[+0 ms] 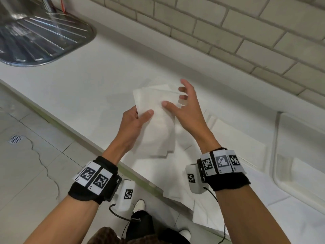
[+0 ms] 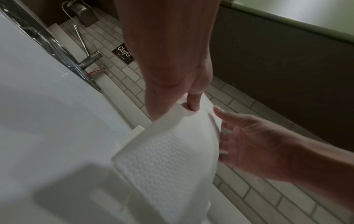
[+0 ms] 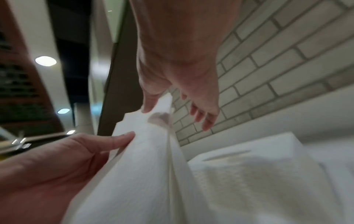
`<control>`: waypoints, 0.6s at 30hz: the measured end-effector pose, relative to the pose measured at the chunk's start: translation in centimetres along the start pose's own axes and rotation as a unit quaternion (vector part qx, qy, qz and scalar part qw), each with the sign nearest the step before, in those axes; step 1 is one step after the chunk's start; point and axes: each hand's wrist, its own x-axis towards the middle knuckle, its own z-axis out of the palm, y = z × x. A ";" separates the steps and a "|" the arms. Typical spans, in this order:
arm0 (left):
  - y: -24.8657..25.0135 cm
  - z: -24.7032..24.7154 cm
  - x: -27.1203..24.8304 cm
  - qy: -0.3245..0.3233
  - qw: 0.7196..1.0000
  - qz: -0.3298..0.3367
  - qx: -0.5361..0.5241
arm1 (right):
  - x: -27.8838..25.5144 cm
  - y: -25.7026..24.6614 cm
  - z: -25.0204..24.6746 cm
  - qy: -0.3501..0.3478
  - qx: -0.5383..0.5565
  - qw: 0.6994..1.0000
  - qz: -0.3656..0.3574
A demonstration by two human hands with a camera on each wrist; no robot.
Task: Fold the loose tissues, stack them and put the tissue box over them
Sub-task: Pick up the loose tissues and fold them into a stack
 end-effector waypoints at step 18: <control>-3.1 0.7 0.1 -0.055 0.998 0.022 0.010 | -4.0 4.5 1.6 -0.048 0.176 0.979 0.092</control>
